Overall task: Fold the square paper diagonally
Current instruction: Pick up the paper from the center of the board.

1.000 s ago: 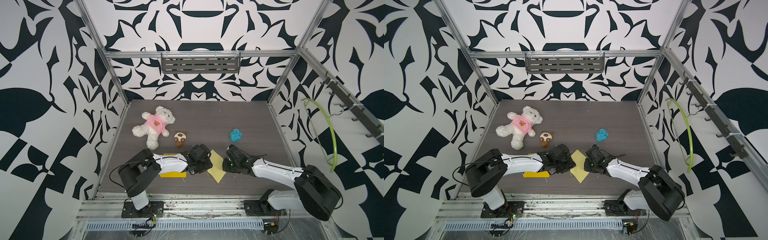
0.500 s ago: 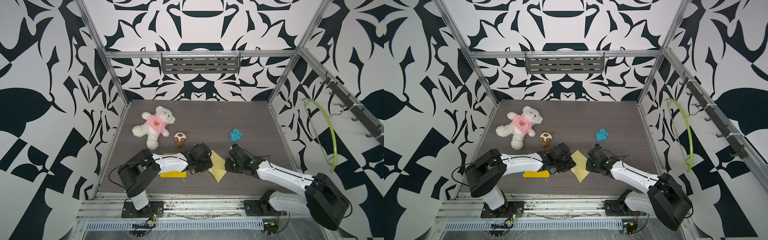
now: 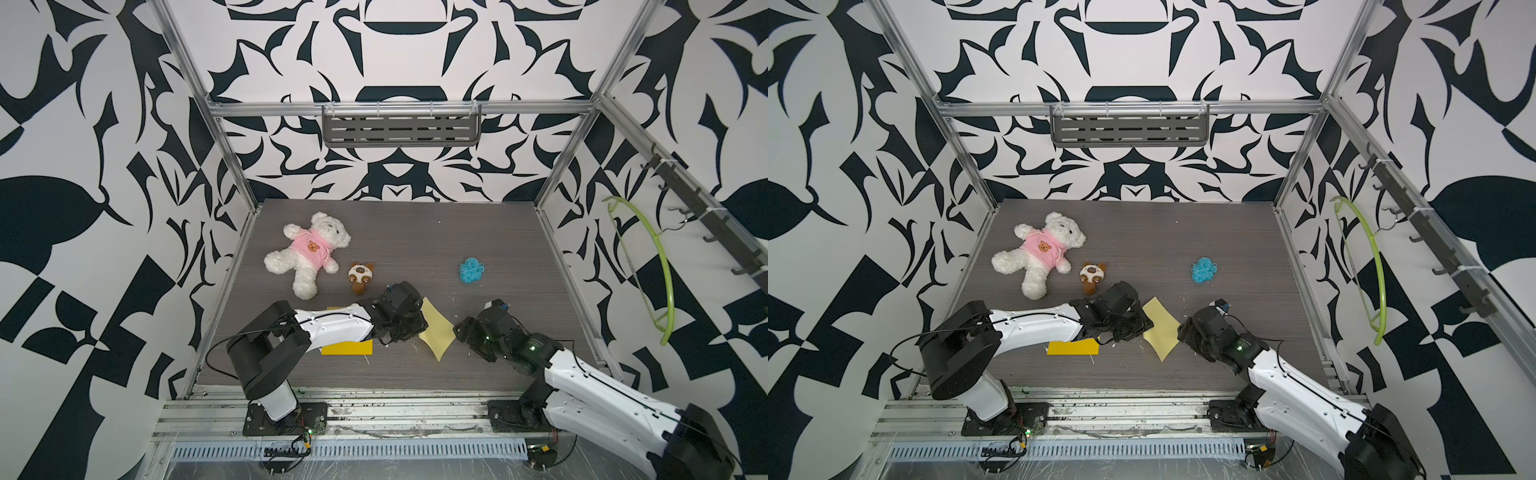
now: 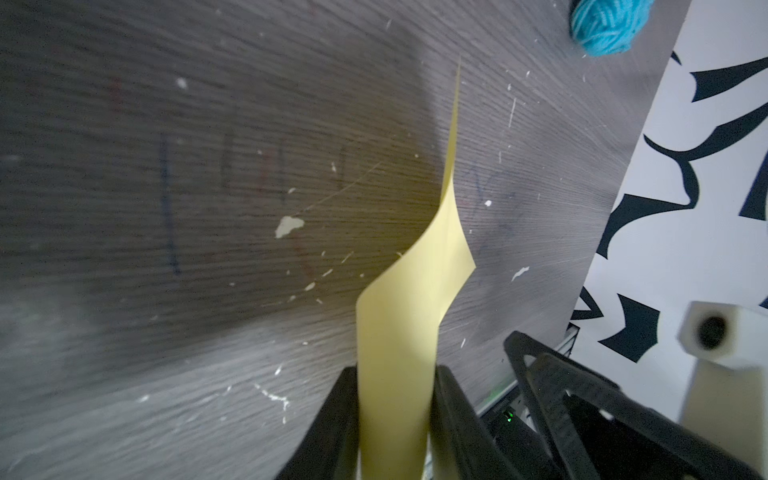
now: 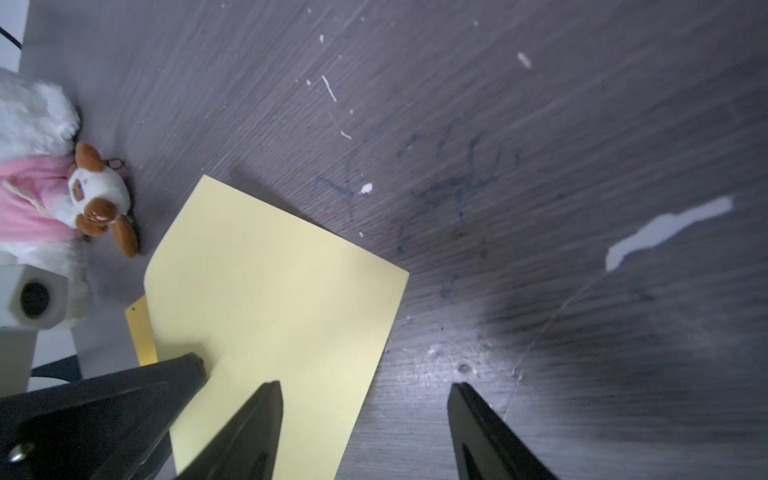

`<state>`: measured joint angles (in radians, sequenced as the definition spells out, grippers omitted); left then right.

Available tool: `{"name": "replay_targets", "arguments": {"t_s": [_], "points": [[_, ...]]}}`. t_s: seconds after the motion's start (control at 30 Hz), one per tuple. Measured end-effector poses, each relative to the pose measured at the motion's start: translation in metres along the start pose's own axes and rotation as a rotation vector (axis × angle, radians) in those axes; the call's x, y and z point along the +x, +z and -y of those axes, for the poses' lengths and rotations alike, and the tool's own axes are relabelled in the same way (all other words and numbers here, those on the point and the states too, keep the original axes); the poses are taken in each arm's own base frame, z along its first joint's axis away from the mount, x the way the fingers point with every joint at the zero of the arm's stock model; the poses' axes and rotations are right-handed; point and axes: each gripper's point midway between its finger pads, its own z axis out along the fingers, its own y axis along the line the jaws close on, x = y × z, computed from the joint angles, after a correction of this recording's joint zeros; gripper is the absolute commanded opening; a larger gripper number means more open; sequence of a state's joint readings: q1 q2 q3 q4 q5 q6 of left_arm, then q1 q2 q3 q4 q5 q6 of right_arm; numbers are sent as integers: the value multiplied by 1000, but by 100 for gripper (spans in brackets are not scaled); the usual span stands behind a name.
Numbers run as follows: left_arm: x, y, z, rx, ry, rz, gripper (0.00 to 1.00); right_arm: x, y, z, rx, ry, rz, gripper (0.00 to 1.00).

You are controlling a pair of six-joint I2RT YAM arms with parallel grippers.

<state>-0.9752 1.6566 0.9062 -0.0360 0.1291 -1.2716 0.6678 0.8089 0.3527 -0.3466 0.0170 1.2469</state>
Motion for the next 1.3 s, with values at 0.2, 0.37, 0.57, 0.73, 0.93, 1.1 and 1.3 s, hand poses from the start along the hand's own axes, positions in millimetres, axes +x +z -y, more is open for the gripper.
{"name": "replay_targets", "arguments": {"t_s": [0.2,0.37,0.57,0.73,0.93,1.1,1.3], "points": [[-4,-9,9,29,-14,9,32,-5,-13,-9,-107,144,39,87],[-11,-26,23,81,-36,37,33,-3,-10,-5,-240,355,45,90],[-19,-46,34,144,-66,68,34,-7,-15,-7,-305,519,45,95],[-23,-54,29,160,-98,86,34,-11,-13,-19,-342,577,36,95],[-23,-55,25,175,-117,91,34,-12,4,-25,-317,553,39,98],[-21,-53,16,161,-132,91,33,-10,24,-34,-314,551,11,98],[-23,-54,17,161,-134,101,31,-1,26,-40,-313,546,-30,90]]}}
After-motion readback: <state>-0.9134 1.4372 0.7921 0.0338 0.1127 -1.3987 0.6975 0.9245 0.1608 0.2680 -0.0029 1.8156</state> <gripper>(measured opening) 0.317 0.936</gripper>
